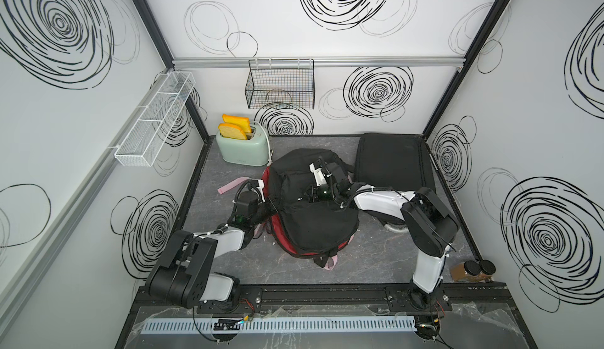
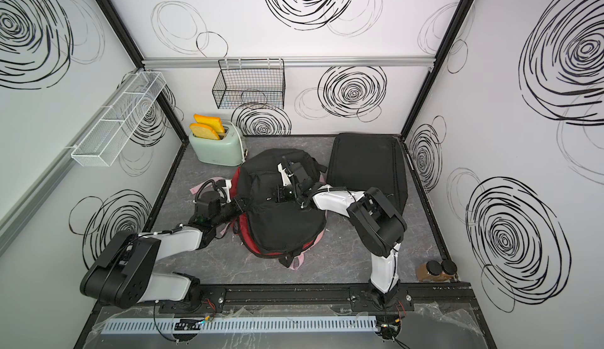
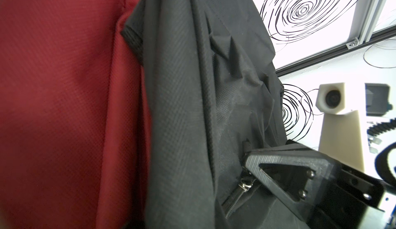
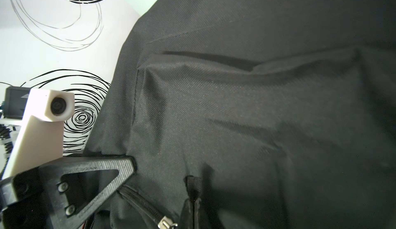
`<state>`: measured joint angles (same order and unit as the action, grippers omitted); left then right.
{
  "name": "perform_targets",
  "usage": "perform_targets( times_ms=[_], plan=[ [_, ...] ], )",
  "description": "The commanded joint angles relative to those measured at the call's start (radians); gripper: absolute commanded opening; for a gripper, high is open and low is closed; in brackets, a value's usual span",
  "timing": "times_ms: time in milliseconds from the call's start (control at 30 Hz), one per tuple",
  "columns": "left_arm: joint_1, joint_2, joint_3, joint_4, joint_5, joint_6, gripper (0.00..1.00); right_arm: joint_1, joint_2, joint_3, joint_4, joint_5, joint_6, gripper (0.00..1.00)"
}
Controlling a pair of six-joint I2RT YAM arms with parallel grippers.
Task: Zip up the backpack
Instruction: Zip the zipper on the backpack.
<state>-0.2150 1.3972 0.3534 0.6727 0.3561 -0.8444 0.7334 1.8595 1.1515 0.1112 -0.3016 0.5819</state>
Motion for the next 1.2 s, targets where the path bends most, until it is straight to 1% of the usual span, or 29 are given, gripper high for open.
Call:
perform_targets(
  times_ms=[0,467,1167],
  plan=[
    [0.023,-0.009,-0.024,-0.055,-0.08,0.022,0.0,-0.015,-0.034,-0.021,-0.048,0.038,-0.01,0.0],
    [0.024,0.001,-0.022,-0.045,-0.074,0.028,0.0,-0.02,-0.078,-0.038,-0.08,0.075,-0.036,0.0],
    [0.029,-0.003,-0.026,-0.022,-0.066,0.028,0.0,-0.063,-0.159,-0.102,-0.099,0.098,-0.063,0.0]
  ],
)
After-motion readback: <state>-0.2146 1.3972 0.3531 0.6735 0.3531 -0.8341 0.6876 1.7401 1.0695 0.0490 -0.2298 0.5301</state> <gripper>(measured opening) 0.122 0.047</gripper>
